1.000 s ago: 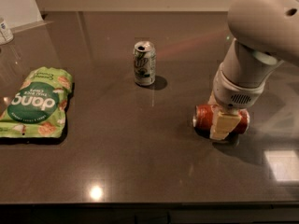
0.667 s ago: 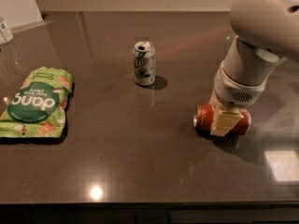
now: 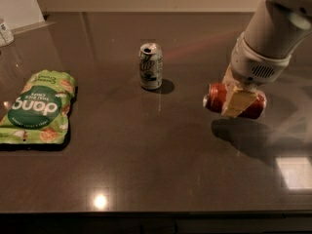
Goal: Pick coke can
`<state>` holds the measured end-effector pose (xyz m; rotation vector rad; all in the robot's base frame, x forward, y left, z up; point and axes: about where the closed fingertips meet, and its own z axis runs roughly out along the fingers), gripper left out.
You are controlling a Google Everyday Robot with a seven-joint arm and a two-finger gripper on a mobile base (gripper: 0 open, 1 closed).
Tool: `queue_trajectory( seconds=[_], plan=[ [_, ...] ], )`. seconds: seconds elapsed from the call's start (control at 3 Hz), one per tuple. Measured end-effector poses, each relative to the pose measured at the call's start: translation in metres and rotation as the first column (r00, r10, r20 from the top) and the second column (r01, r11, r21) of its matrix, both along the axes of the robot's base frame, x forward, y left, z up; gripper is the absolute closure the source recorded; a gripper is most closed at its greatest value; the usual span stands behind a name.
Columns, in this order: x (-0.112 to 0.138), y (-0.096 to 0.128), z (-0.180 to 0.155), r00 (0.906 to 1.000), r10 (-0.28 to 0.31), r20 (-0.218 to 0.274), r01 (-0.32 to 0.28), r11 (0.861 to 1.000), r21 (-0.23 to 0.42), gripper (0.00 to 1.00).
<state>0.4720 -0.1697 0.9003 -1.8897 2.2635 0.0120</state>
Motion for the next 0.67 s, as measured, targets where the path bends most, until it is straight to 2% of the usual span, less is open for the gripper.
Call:
queue_trajectory(
  seconds=[0.33, 0.67],
  plan=[
    [0.011, 0.001, 0.037, 0.9984, 0.005, 0.056, -0.006, 1.0, 0.019, 1.0],
    [0.016, 0.004, 0.064, 0.9943, 0.031, 0.102, -0.032, 0.999, 0.011, 1.0]
  ],
)
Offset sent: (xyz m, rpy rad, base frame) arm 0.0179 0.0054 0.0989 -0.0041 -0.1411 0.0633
